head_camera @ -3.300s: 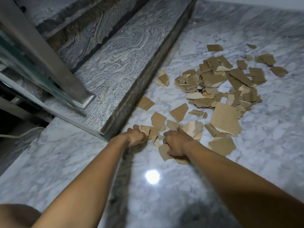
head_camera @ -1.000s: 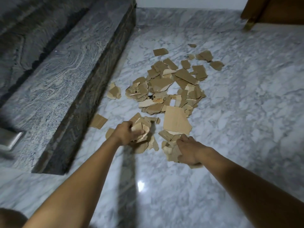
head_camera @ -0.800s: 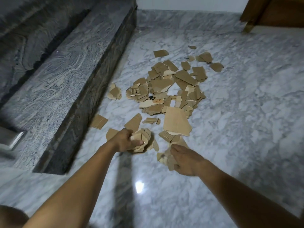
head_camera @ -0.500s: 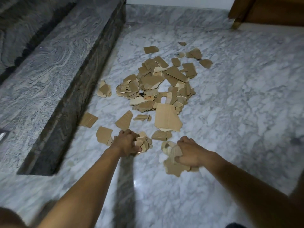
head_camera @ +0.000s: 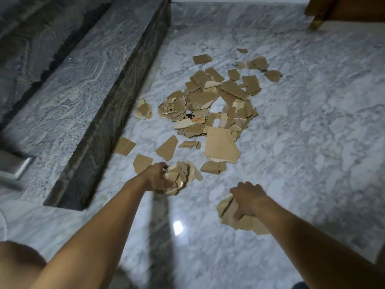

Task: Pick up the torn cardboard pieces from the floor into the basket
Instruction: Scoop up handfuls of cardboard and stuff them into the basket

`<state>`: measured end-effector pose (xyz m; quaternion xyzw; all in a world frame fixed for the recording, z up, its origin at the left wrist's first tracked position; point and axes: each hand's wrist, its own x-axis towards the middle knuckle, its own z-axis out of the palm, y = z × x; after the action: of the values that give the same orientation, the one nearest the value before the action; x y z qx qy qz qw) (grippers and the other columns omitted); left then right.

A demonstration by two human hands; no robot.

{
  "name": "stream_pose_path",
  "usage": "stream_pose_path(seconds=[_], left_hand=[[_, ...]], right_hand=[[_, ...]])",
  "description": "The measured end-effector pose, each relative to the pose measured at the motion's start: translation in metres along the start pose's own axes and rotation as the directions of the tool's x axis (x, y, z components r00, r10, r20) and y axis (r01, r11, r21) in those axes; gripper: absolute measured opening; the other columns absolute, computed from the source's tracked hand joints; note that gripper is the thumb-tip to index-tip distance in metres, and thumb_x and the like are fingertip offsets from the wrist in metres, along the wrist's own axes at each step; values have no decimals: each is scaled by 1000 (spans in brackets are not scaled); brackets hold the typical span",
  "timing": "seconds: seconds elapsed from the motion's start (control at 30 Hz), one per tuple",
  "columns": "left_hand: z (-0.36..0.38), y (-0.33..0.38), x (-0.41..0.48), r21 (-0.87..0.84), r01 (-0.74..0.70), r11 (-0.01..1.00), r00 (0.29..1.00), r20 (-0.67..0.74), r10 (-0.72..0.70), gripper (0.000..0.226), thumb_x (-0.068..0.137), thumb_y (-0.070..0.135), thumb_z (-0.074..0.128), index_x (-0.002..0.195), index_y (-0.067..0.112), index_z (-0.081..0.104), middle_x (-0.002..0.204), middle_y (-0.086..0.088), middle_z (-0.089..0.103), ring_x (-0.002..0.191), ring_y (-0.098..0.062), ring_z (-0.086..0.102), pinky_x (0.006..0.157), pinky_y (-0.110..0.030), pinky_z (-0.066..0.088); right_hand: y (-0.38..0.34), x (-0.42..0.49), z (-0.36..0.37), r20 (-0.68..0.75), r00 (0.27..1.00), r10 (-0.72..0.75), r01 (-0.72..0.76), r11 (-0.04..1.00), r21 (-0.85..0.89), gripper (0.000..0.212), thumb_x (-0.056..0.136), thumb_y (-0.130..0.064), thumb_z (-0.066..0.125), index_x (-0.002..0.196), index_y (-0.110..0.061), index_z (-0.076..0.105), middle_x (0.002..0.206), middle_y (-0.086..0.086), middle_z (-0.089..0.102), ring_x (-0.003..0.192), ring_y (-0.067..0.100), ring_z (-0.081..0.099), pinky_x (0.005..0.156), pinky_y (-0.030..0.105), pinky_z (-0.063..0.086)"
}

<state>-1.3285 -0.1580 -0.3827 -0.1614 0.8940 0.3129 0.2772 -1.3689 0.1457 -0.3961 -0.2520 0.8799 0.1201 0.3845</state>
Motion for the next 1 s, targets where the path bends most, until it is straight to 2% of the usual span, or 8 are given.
stream_pose_path(seconds=[0.1,0.23,0.33,0.4,0.6,0.73,0.9,1.0], left_hand=[[7,-18,-2,119,47,992,994,95,-59,43,64,39,87,97,18,70,90,4,69,86,-16,65,67,-23,49],[-18,-42,0,172,74,982,988,120,-95,46,62,42,84,99,21,67,106,-1,69,96,-19,66,86,-36,56],[-46,-54,4,460,100,882,988,55,-141,71,62,59,77,120,22,56,128,-5,43,112,-28,50,95,-42,49],[-57,-62,11,543,111,832,988,26,-149,80,65,63,75,128,21,52,141,-6,28,121,-32,43,101,-45,45],[-37,-78,33,443,28,896,999,11,-37,86,74,46,77,144,17,37,162,-4,-1,144,-37,13,115,-48,31],[-28,-85,37,360,36,932,995,-100,0,65,76,32,73,132,23,41,141,-3,25,119,-35,32,96,-52,45],[-29,-93,28,212,107,971,988,-134,-80,74,74,24,78,129,26,29,122,-12,39,109,-35,44,92,-50,48],[-35,-108,25,216,96,972,994,-78,-81,62,74,31,77,124,19,43,119,-13,51,106,-33,55,91,-41,49]], right_hand=[[-7,0,-16,111,993,-40,36,999,39,71,72,-45,82,131,-19,51,126,3,56,115,25,56,93,38,48],[-24,6,-67,72,990,-118,97,966,240,80,86,-40,73,150,-12,34,150,9,42,131,27,47,103,34,45],[-52,25,-100,-52,982,-183,190,961,202,76,90,-37,69,151,-14,30,151,10,38,134,30,43,106,36,42],[-75,42,-109,-93,972,-214,224,968,111,66,91,-34,65,146,-14,34,145,13,36,131,35,41,104,44,43],[-123,74,-80,-171,970,-175,165,984,-72,59,91,-20,60,143,-13,33,149,13,27,130,37,40,100,44,42],[-128,79,-66,-290,947,-137,118,990,-80,49,87,-19,63,131,-16,40,132,11,39,115,32,49,93,45,46],[-134,71,-68,-283,958,-40,73,992,105,62,86,-19,66,138,-19,33,124,12,41,107,33,58,90,44,52],[-137,60,-72,-223,974,-48,77,989,124,44,90,-24,61,131,-16,47,128,13,45,111,35,57,90,45,51]])
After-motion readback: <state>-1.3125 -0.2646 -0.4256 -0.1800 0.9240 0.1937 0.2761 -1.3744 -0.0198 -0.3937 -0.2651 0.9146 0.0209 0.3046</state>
